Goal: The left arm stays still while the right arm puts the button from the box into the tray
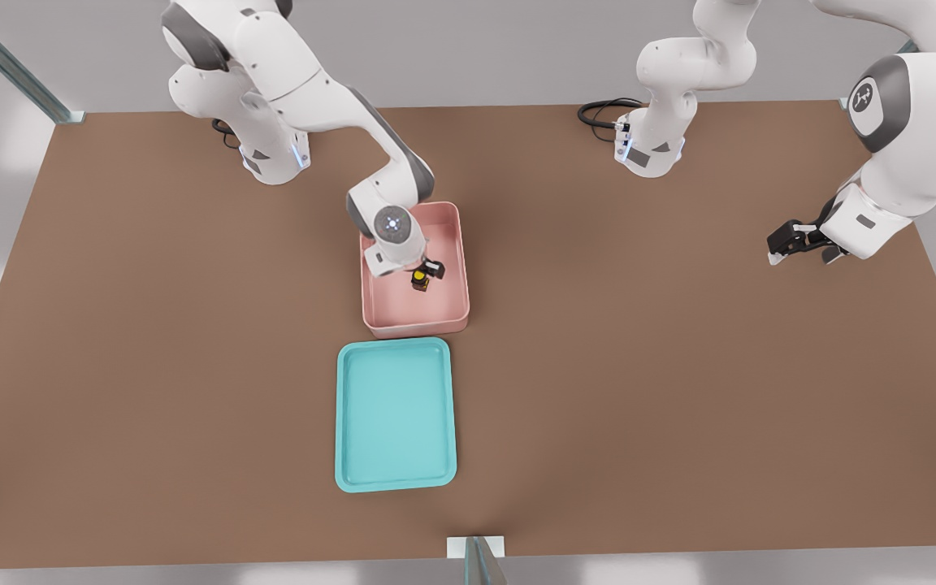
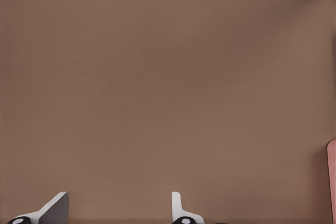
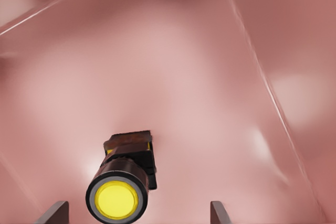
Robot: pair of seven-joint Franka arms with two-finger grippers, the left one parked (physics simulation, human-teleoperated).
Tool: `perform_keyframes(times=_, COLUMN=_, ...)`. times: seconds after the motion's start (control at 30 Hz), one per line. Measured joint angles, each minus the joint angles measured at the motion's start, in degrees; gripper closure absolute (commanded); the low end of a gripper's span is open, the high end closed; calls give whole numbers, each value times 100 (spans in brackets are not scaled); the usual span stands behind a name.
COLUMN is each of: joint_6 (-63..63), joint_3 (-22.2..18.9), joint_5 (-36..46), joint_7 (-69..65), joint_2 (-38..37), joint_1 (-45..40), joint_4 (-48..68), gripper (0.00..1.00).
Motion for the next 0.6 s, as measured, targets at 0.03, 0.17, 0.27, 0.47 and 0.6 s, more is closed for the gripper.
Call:
perform_keyframes(times=0.03, joint_6=87, joint_3=0, joint_5=-1, joint_7=58, joint_2=28, joint_1=23, joint_4=-56, gripper=0)
perform_keyframes(times=0.17, joint_6=362, joint_3=-6, joint_5=11, joint_7=207, joint_2=178, joint_1=31, joint_4=-105, gripper=0)
perform_keyframes(times=0.27, joint_6=563, joint_3=-2, joint_5=2, joint_7=253, joint_2=357, joint_1=34, joint_4=-101, gripper=0)
perform_keyframes(times=0.47, joint_6=749, joint_3=3, joint_5=-9, joint_7=148, joint_2=394, joint_1=56, joint_4=-100, gripper=20)
perform_keyframes(times=0.6, joint_6=776, joint_3=9, joint_5=-12, joint_7=44, joint_2=391, joint_1=69, joint_4=-100, gripper=25)
